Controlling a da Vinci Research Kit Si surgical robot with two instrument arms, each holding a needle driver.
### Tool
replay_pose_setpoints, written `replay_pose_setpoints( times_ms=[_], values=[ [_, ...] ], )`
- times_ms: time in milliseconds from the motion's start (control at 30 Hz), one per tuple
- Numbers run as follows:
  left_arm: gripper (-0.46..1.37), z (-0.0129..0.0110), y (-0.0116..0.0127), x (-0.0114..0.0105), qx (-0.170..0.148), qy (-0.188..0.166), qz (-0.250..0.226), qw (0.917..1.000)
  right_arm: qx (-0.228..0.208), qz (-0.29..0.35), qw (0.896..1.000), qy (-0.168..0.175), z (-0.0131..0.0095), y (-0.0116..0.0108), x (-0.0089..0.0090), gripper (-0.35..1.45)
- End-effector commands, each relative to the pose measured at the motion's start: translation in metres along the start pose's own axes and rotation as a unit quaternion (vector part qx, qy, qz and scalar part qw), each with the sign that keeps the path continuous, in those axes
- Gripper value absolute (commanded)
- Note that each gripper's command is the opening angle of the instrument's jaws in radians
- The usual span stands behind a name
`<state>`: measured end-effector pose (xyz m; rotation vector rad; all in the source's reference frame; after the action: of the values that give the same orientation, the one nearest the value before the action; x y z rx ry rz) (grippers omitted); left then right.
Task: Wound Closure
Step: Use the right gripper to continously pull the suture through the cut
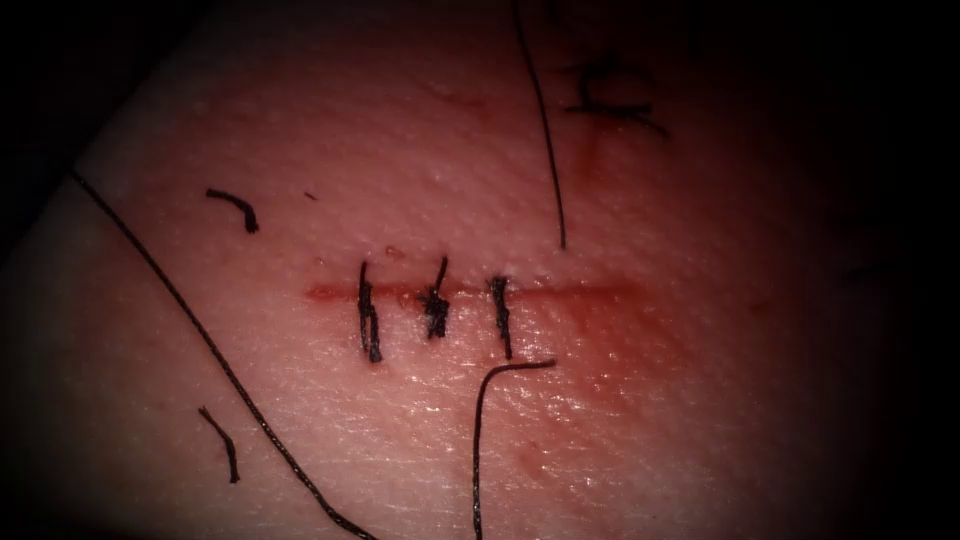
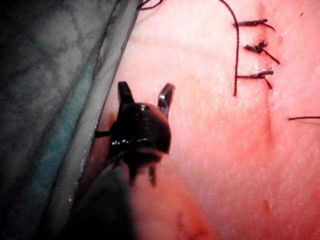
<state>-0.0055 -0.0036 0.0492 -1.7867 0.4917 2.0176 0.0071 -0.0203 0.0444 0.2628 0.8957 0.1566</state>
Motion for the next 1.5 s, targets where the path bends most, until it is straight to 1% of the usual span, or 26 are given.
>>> replay_pose_setpoints(
  times_ms=[33, 100, 133, 233, 267, 333, 467, 600, 633, 667, 700, 733, 867, 967, 1100, 1367, 1400, 1433, 1500],
  values=[
    [-0.35, -0.0002, 0.0001, 0.0002, 0.0, 0.0, 0.001, 1.0, -0.009, 0.004, 1.0, -0.003, -0.0002, 0.0007, -0.0001, 0.97],
    [-0.35, -0.0004, 0.0003, 0.0007, -0.002, -0.003, 0.001, 1.0, -0.023, 0.009, 1.0, -0.006, -0.0005, 0.0027, -0.0005, 0.96],
    [-0.35, -0.0005, 0.0004, 0.0008, -0.002, -0.003, 0.002, 1.0, -0.026, 0.01, 1.0, -0.007, -0.0005, 0.0031, -0.0006, 0.96],
    [-0.35, -0.0003, 0.0007, 0.001, -0.004, -0.007, 0.003, 1.0, -0.044, 0.013, 0.999, 0.007, 0.0, 0.0054, -0.0008, 0.94],
    [-0.35, -0.0002, 0.0008, 0.001, -0.004, -0.007, 0.003, 1.0, -0.046, 0.014, 0.999, 0.01, 0.0001, 0.0056, -0.0008, 0.94],
    [-0.35, 0.0001, 0.001, 0.0008, -0.005, -0.008, 0.005, 0.9999, -0.059, 0.015, 0.998, 0.022, 0.0006, 0.0066, -0.0006, 0.94],
    [-0.35, 0.0009, 0.0016, 0.0004, -0.007, -0.012, 0.007, 0.9999, -0.063, 0.02, 0.997, 0.042, 0.0017, 0.0081, -0.0003, 0.92],
    [-0.35, 0.0018, 0.0021, 0.0002, -0.008, -0.016, 0.013, 0.9998, -0.062, 0.019, 0.997, 0.044, 0.0032, 0.0088, -0.0005, 0.89],
    [-0.35, 0.0022, 0.0024, 0.0, -0.008, -0.02, 0.014, 0.9997, -0.059, 0.017, 0.997, 0.047, 0.0039, 0.009, -0.0006, 0.85],
    [-0.35, 0.0023, 0.0024, 0.0, -0.008, -0.02, 0.014, 0.9997, -0.059, 0.017, 0.997, 0.047, 0.0041, 0.009, -0.0007, 0.84],
    [-0.35, 0.0027, 0.0027, -0.0001, -0.008, -0.022, 0.015, 0.9996, -0.062, 0.015, 0.997, 0.049, 0.005, 0.0091, -0.001, 0.8],
    [-0.35, 0.0031, 0.0029, -0.0003, -0.009, -0.022, 0.016, 0.9996, -0.061, 0.014, 0.997, 0.05, 0.0055, 0.0092, -0.0011, 0.78],
    [-0.35, 0.004, 0.0034, -0.0007, -0.011, -0.024, 0.016, 0.9995, -0.062, 0.011, 0.997, 0.048, 0.0072, 0.0097, -0.0014, 0.78],
    [-0.35, 0.0045, 0.0038, -0.0009, -0.013, -0.025, 0.017, 0.9995, -0.061, 0.011, 0.997, 0.049, 0.0082, 0.0101, -0.0012, 0.78],
    [-0.35, 0.0048, 0.0039, -0.001, -0.012, -0.025, 0.017, 0.9995, -0.061, 0.009, 0.997, 0.05, 0.0094, 0.0106, -0.001, 0.77],
    [-0.35, 0.005, 0.0041, -0.001, -0.011, -0.024, 0.018, 0.9995, -0.058, 0.0, 0.997, 0.049, 0.0119, 0.0111, -0.0018, 0.75],
    [-0.35, 0.0051, 0.0041, -0.001, -0.011, -0.024, 0.018, 0.9995, -0.058, -0.001, 0.997, 0.049, 0.0121, 0.0112, -0.0018, 0.73],
    [-0.35, 0.0051, 0.0042, -0.001, -0.012, -0.025, 0.018, 0.9994, -0.058, -0.001, 0.997, 0.049, 0.0122, 0.0112, -0.0018, 0.66],
    [-0.35, 0.0051, 0.0042, -0.001, -0.012, -0.025, 0.018, 0.9994, -0.056, -0.001, 0.997, 0.05, 0.0122, 0.0113, -0.0017, 0.47]
  ],
)
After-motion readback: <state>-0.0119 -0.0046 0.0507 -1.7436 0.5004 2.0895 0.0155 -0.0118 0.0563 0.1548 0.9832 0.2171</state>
